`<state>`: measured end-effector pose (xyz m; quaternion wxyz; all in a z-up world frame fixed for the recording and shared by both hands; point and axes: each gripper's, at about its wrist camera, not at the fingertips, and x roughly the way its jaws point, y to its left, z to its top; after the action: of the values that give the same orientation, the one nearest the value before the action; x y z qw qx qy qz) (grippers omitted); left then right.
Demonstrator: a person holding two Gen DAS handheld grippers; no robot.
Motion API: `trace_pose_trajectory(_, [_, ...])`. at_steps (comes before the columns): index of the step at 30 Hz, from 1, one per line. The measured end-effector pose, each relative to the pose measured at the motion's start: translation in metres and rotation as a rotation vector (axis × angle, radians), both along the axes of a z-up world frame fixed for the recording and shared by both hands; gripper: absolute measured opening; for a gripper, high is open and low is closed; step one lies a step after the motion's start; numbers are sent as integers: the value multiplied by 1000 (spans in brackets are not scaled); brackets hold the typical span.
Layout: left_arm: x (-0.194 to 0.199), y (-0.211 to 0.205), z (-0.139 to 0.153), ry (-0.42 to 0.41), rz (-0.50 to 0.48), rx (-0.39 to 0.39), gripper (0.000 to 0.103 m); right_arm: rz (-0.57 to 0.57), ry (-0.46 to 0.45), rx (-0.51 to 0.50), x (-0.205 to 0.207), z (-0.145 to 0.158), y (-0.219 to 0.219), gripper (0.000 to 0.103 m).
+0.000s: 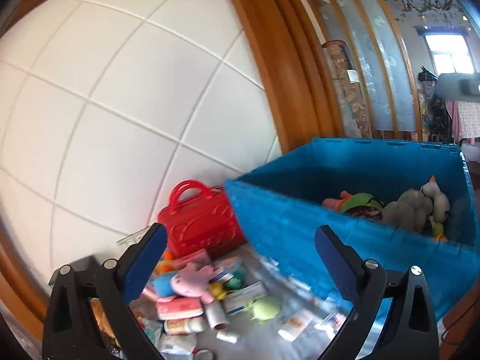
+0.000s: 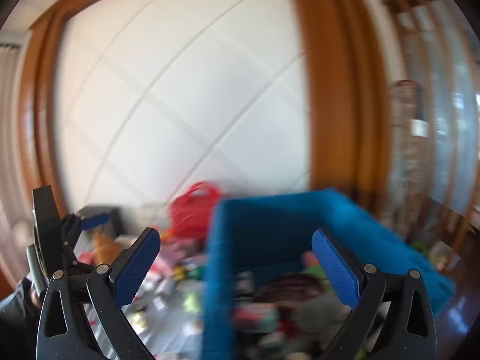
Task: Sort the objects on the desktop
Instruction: 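Move both tools back over the cluttered table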
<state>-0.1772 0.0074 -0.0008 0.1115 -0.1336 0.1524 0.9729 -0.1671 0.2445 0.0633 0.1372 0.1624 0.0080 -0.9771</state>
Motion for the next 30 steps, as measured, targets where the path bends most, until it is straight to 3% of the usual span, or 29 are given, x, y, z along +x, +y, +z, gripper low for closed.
trace_pose_trajectory(3, [13,-49,-7,7,75,21,102,82,-83,26,-15,-17,-51,103])
trace_pose_trajectory(6, [13,-93,-19,-64,91,17,102,166,-186,6,-27,-48,-95,103])
trace_pose_trajectory(9, [13,-125,-51,-138,152,-49,102,151,-331,23,-39,-92,-131,103])
trace_pose_trajectory(12, [13,-148,-85,-230,114,-43,102,136,-438,62,-42,-136,-160,103])
trace_pose_trajectory(17, [13,-166,-137,-282,82,-42,102,47,-497,52,-38,-184,-173,103])
trace_pose_trajectory(22, [-2,-168,-182,-362,23,-60,102,101,-678,-19,-43,-239,-174,103])
trace_pose_trajectory(27, [-15,-168,-217,-445,32,-51,102,38,-674,73,-51,-255,-171,103])
trace_pose_trajectory(30, [-22,-166,-223,-451,54,-43,102,44,-658,60,-63,-254,-168,103])
